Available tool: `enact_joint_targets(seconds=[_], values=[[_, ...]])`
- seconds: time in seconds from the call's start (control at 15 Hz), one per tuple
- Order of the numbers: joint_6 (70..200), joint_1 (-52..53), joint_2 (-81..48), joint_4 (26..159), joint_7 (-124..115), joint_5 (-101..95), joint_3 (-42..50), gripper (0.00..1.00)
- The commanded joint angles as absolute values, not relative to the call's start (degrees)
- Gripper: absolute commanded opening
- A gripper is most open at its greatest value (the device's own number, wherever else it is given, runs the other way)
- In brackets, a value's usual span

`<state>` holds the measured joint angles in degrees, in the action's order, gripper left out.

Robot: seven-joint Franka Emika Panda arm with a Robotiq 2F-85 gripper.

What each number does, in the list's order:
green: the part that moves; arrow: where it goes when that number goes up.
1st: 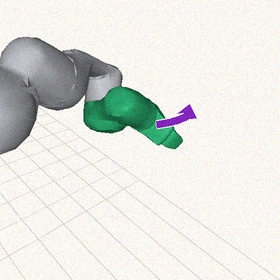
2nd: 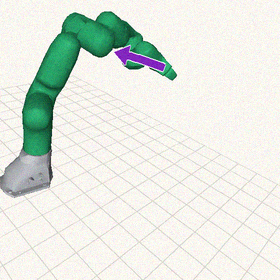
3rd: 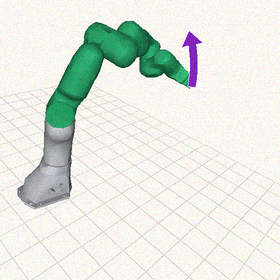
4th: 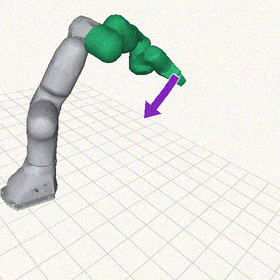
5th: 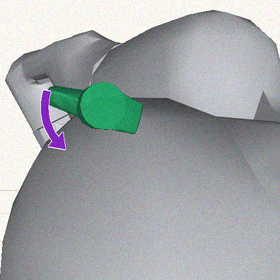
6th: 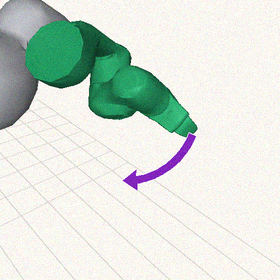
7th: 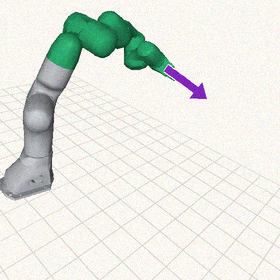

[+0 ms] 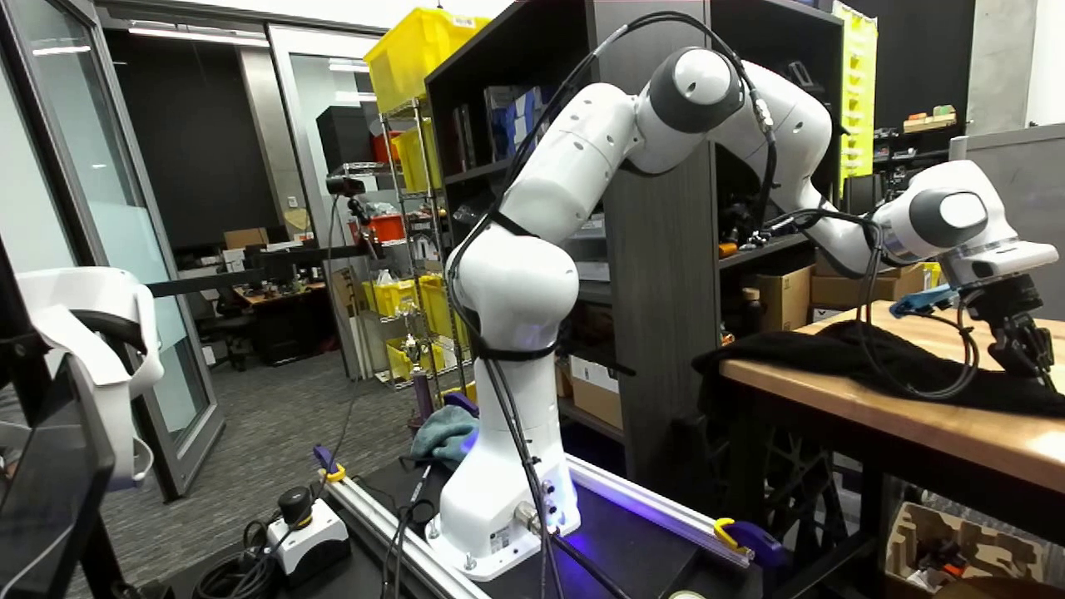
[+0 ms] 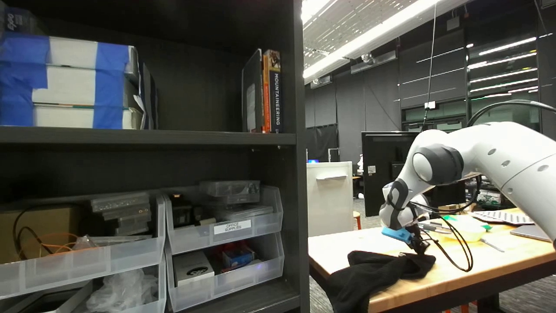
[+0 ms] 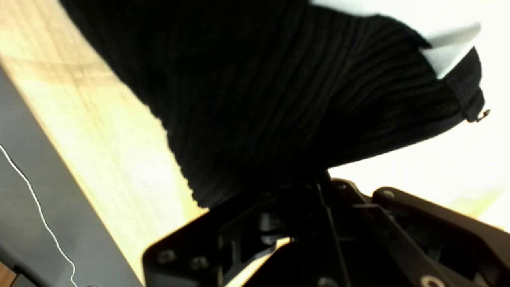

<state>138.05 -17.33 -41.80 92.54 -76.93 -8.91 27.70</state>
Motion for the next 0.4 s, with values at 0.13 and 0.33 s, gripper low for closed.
enact_joint_targets(seconds=[0.13,0.33], values=[[137.9,-17.8,-41.8,92.7,-76.3,-8.4,28.1,0.02],[137.9,-17.8,-41.8,92.7,-76.3,-8.4,28.1,0.02]])
